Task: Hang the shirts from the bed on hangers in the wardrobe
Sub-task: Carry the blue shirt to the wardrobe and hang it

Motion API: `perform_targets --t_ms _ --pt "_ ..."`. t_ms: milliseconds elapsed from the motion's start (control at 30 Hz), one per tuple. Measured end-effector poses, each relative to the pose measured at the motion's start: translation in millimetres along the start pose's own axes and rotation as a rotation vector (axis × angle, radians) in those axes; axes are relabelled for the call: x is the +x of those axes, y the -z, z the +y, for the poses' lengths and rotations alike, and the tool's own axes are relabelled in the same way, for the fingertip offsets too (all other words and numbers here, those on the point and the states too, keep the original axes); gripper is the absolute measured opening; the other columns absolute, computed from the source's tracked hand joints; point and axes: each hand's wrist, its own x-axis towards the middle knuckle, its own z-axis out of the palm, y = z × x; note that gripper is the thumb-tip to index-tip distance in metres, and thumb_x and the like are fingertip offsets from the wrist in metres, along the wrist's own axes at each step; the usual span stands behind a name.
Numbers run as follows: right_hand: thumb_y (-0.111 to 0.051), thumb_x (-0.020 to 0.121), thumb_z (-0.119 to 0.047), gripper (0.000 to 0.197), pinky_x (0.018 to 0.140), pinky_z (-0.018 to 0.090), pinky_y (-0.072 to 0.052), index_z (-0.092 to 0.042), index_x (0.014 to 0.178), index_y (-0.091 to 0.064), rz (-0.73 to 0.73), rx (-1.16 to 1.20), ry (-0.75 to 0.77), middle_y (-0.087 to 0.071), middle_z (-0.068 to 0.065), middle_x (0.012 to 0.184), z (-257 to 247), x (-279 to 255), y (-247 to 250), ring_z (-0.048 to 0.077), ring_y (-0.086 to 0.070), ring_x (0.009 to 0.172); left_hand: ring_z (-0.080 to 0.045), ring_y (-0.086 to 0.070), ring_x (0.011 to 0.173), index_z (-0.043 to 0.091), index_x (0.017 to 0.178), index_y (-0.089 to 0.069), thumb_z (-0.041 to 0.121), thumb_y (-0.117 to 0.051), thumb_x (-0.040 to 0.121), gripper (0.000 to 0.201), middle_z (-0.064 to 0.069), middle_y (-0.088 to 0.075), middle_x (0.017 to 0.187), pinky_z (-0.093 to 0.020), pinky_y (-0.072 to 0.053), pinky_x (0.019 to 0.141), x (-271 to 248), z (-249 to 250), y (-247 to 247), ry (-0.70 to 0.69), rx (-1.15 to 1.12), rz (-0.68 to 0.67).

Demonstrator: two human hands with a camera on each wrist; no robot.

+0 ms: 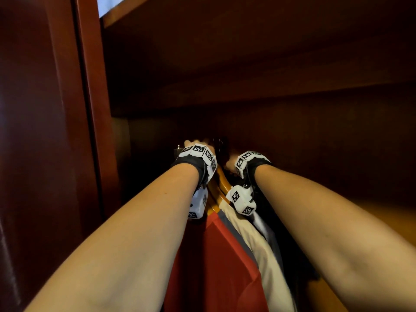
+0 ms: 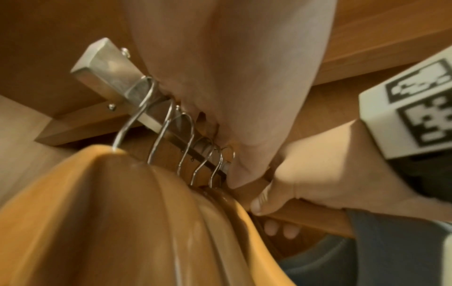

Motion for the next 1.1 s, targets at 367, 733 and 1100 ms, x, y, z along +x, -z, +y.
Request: perform_targets --t_ms 367,733,1100 --pt "-0.040 0.102 -0.033 0.021 0.092 0.040 -0.050 -0.017 0.104 -0.053 -0.102 -0.185 0.000 -0.063 0.011 0.106 6 -3 -3 0.029 -0.061 0.096 -0.032 -0.048 0.121 0.021 0.131 -0.053 0.047 -0.063 0.085 0.054 -0.007 -0.052 0.132 -0.048 -0.034 0.104 -5 4 1 -0.010 0.025 0.017" --pt "-0.062 0.090 -0.013 0.025 0.096 0.040 -0.052 -0.012 0.115 -0.064 -0.119 -0.200 -0.023 -0.067 0.009 0.115 45 -5 -16 0.026 -0.064 0.103 -0.038 0.001 0.151 0.022 0.155 -0.022 0.060 -0.040 0.095 0.073 -0.013 -0.010 0.164 -0.069 0.006 0.114 -8 15 -11 -0.012 0.099 0.049" --pt "-0.044 0.092 0.011 0.033 0.065 0.037 -0.052 -0.009 0.113 -0.060 -0.131 0.316 -0.009 -0.056 0.016 0.097 66 -17 -41 0.027 -0.055 0.089 -0.030 -0.031 0.141 0.029 0.148 -0.037 0.049 -0.055 0.091 0.063 -0.001 -0.035 0.155 -0.047 -0.024 0.114 -8 50 -46 -0.321 -0.095 -0.013"
